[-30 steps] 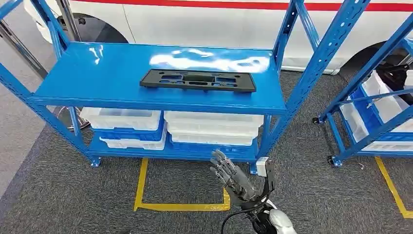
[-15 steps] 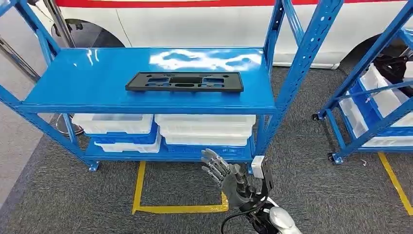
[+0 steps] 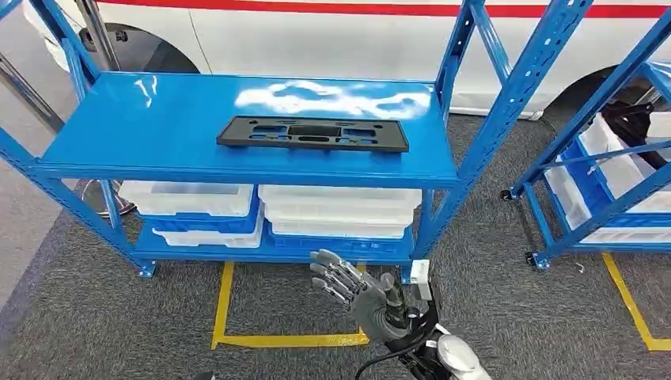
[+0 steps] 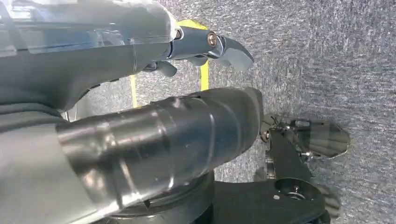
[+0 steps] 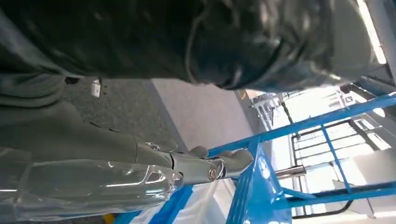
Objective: Take the parts from the cabinet and place them on the table.
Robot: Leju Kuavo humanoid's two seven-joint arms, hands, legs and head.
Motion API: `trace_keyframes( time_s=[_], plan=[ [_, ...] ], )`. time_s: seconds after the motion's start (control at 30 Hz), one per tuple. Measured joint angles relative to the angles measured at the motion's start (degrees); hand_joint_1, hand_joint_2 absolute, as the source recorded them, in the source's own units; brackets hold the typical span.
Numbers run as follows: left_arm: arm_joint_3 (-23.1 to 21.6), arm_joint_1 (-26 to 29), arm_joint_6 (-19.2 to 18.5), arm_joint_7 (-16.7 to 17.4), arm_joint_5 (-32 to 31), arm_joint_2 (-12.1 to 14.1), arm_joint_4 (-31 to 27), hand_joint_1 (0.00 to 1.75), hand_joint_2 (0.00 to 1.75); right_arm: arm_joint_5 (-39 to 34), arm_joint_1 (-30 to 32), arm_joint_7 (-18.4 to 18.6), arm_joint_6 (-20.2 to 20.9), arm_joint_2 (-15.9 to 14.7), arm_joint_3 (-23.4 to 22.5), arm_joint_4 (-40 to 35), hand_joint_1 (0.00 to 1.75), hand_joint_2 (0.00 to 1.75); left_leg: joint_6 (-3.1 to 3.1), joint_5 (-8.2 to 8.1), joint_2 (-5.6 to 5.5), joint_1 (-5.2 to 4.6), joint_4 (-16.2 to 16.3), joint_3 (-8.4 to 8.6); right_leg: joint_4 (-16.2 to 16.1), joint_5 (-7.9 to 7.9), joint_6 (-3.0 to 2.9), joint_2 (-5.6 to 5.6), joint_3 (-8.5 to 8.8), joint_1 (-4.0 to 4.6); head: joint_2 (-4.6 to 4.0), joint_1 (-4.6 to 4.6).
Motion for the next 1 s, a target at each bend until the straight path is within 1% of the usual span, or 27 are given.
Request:
trace_keyframes(
  time_s=[0.03,0.07,0.1,0.13,0.17,0.2,0.23,0.3,0.33,0.37,0.4,0.43,0.47,0.5,0.53,0.57,0.6,0.63,0.67,0.7,0.73,0.77,0.8,0.87,0.9,0.93,1.0],
  plan=[
    [-0.02,0.06,0.0,0.02,0.0,0.0,0.0,0.0,0.0,0.02,0.08,0.0,0.04,-0.13,0.11,0.0,0.0,0.0,0.0,0.0,0.01,-0.05,0.03,-0.03,3.13,-0.75,0.09,-0.02,-1.57,-0.01,0.0,0.02],
    [0.0,0.11,0.0,0.02,0.0,0.0,0.02,0.0,0.0,0.09,0.11,-0.04,0.09,-0.26,0.17,0.04,0.0,0.0,0.0,-0.01,0.01,-0.1,0.07,0.0,3.48,0.05,0.08,-0.06,-1.92,-0.01,0.0,0.02],
    [0.0,0.08,-0.04,0.04,0.02,-0.02,0.02,0.0,0.0,0.17,0.05,-0.15,0.31,-0.37,0.22,0.04,0.0,0.0,0.05,-0.06,-0.02,-0.14,0.15,0.06,1.11,2.05,-0.02,-0.09,-0.88,-0.01,0.0,0.02],
    [0.0,0.0,-0.26,0.13,0.02,-0.07,0.02,0.0,0.0,0.17,-0.1,-0.2,0.66,-0.39,0.24,0.02,0.0,0.0,0.01,-0.15,-0.08,-0.15,0.21,0.17,-3.3,4.74,-0.23,-0.09,1.32,0.01,0.0,0.02],
    [-0.02,-0.14,-0.55,0.35,0.02,-0.18,0.0,0.0,0.0,0.17,-0.33,-0.17,1.03,-0.39,0.26,-0.09,0.0,0.0,-0.12,-0.32,-0.15,-0.22,0.33,0.34,-9.85,7.87,-0.64,-0.12,4.47,0.05,0.0,0.02],
    [0.0,-0.19,-0.7,0.52,0.04,-0.35,0.0,0.0,0.0,0.17,-0.59,-0.17,1.18,-0.39,0.28,-0.28,0.0,0.0,-0.27,-0.46,-0.15,-0.22,0.36,0.36,-13.71,8.28,-1.09,-0.17,6.15,0.2,0.0,0.02],
    [0.0,-0.34,-0.79,0.57,0.04,-0.37,0.0,0.0,0.0,0.17,-0.83,-0.15,1.29,-0.39,0.33,-0.31,0.0,0.0,-0.58,-0.61,-0.16,-0.67,0.68,0.16,-14.57,7.92,-1.23,-0.19,6.56,0.57,0.0,0.0],
    [0.0,-0.38,-0.81,0.79,0.13,-0.39,0.0,0.0,0.0,0.2,-1.01,-0.2,1.66,-0.44,0.52,-0.39,0.0,0.0,-1.03,-0.53,-0.14,-0.58,0.38,0.16,-14.4,7.95,-1.31,-0.09,6.45,0.62,0.0,0.02],
    [0.0,-0.39,-0.79,0.88,0.15,-0.5,0.0,0.0,0.0,0.15,-1.01,-0.24,1.83,-0.46,0.52,-0.41,0.0,0.0,-1.31,-0.4,-0.09,-0.54,0.13,0.3,-14.45,7.99,-1.47,-0.05,6.41,0.64,0.0,0.0],
    [0.0,-0.5,-0.72,0.94,0.17,-0.55,0.0,0.0,0.0,0.11,-1.0,-0.39,1.99,-0.46,0.52,-0.52,0.0,0.0,-1.71,-0.72,-0.08,-0.85,0.35,0.3,-15.22,8.35,-1.98,-0.05,6.77,-0.12,0.0,-0.04],
    [0.0,-0.54,-0.61,0.96,0.2,-0.55,0.0,0.0,0.0,0.17,-1.03,-0.7,1.95,-0.44,0.52,-0.59,0.0,0.0,-1.9,-1.59,-0.23,-0.6,1.34,-0.01,-15.56,8.51,-2.2,-0.18,7.03,-0.1,0.0,0.02],
    [0.0,-0.58,-0.46,0.96,0.2,-0.59,0.02,0.0,0.0,0.35,-1.08,-1.18,1.68,-0.39,0.52,-0.65,0.0,0.0,-2.06,-3.53,-0.23,-0.51,4.16,-1.33,-15.58,8.51,-2.66,-0.34,7.07,-0.16,0.0,-0.09],
    [0.0,-0.58,-0.44,0.96,0.2,-0.61,0.02,0.0,0.0,0.5,-1.07,-1.42,1.46,-0.39,0.52,-0.7,0.0,0.0,-2.24,-5.64,-0.23,-0.39,8.03,-3.17,-15.58,8.46,-2.73,-0.38,7.01,-0.16,0.0,-0.04],
    [0.0,-0.51,-0.4,0.96,0.2,-0.61,0.02,0.0,0.0,0.65,-0.96,-1.53,1.38,-0.39,0.52,-0.72,0.0,0.0,-2.53,-7.9,-0.22,-0.23,13.05,-5.58,-15.57,8.42,-2.79,-0.44,6.99,-0.11,0.0,-0.07],
    [0.0,-0.38,-0.37,0.96,0.2,-0.63,0.02,0.0,0.0,0.74,-0.88,-1.62,1.18,-0.39,0.52,-0.72,0.0,0.0,-2.74,-9.01,-0.22,-0.11,16.66,-7.37,-15.49,8.41,-2.8,-0.44,6.93,-0.11,0.0,-0.04],
    [0.0,-0.31,-0.37,0.98,0.2,-0.66,0.02,0.0,0.0,0.83,-0.81,-1.68,1.07,-0.39,0.52,-0.72,0.0,0.0,-2.91,-8.6,-0.21,0.06,17.92,-8.07,-15.43,8.4,-2.79,-0.41,6.93,-0.15,0.0,-0.07],
    [0.0,-0.29,-0.31,0.98,0.2,-0.66,0.02,0.0,0.0,0.87,-0.77,-1.75,1.07,-0.39,0.52,-0.72,0.0,0.0,-3.05,-6.76,-0.2,0.29,16.13,-7.36,-15.3,8.31,-2.67,-0.34,6.98,-0.23,0.0,-0.06],
    [0.0,-0.33,-0.28,0.98,0.2,-0.66,0.02,0.0,0.0,0.94,-0.77,-1.75,1.05,-0.39,0.52,-0.72,0.0,0.0,-3.17,-4.41,-0.19,0.46,12.49,-5.71,-15.12,8.19,-2.5,-0.25,7.01,-0.37,0.0,-0.04],
    [0.0,-0.41,-0.2,0.98,0.2,-0.66,0.02,0.0,0.0,0.94,-0.78,-1.81,1.01,-0.39,0.52,-0.74,0.0,0.0,-3.35,-1.38,-0.18,0.62,6.84,-2.99,-14.73,7.89,-2.1,-0.15,7.05,-0.6,0.0,-0.07],
    [0.0,-0.43,-0.11,0.98,0.2,-0.66,0.02,0.0,0.0,0.94,-0.79,-1.86,1.01,-0.39,0.52,-0.74,0.0,0.0,-3.46,-0.1,-0.2,0.79,2.18,-1.02,-14.24,7.53,-1.61,-0.11,6.96,-0.63,0.0,-0.04],
    [0.0,-0.45,-0.11,0.98,0.2,-0.79,0.0,0.0,0.0,0.96,-0.81,-1.9,1.01,-0.39,0.52,-0.74,0.0,0.0,-3.43,-1.17,-0.47,0.42,1.64,-0.62,-13.89,7.36,-1.22,-0.04,6.65,-0.28,0.0,-0.13],
    [0.0,-0.52,-0.22,0.96,0.2,-0.81,0.02,0.0,0.0,1.01,-0.78,-1.99,1.03,-0.39,0.55,-0.77,0.0,0.0,-2.62,-0.91,-0.56,0.35,1.83,-0.83,-13.87,7.52,-0.89,-0.02,6.39,-0.12,0.0,-0.15],
    [0.0,-0.48,-0.31,0.96,0.22,-0.81,0.02,0.0,0.0,1.03,-0.79,-2.16,1.05,-0.39,0.55,-0.79,0.0,0.0,-2.52,-0.85,-0.56,0.35,1.75,-0.95,-13.84,7.56,-0.79,-0.04,6.39,0.01,0.0,-0.15],
    [0.0,-0.42,-0.31,1.03,0.22,-0.83,0.02,0.0,0.0,1.05,-0.84,-2.34,0.9,-0.39,0.55,-0.9,0.0,0.0,-1.61,-0.61,-0.58,0.3,1.56,-0.97,-14.07,7.68,-0.24,-0.01,6.48,-0.26,0.0,-0.2],
    [0.0,-0.46,-0.31,1.03,0.22,-0.9,0.02,0.0,0.0,1.47,-0.85,-2.43,0.7,-0.39,0.55,-1.14,0.0,0.0,-1.04,-0.36,-0.66,0.48,1.23,-0.75,-13.47,6.88,0.07,-0.12,6.29,-0.53,0.0,-0.15],
    [0.0,-0.56,-0.44,1.01,0.22,-0.92,0.02,0.0,0.0,1.97,-0.96,-2.65,0.41,-0.39,0.52,-1.42,0.0,0.0,-0.63,-0.3,-0.74,0.44,1.12,-0.76,-11.35,5.27,0.14,-0.23,5.31,-0.54,0.0,-0.17],
    [0.0,-0.62,-0.39,1.01,0.22,-0.94,0.02,0.0,0.0,2.49,-1.09,-2.82,-0.11,-0.39,0.52,-1.53,0.0,0.0,-0.38,-0.24,-0.92,0.27,1.12,-0.93,-2.61,0.9,0.36,-0.25,1.18,-0.49,0.0,-0.15]
  ],
)
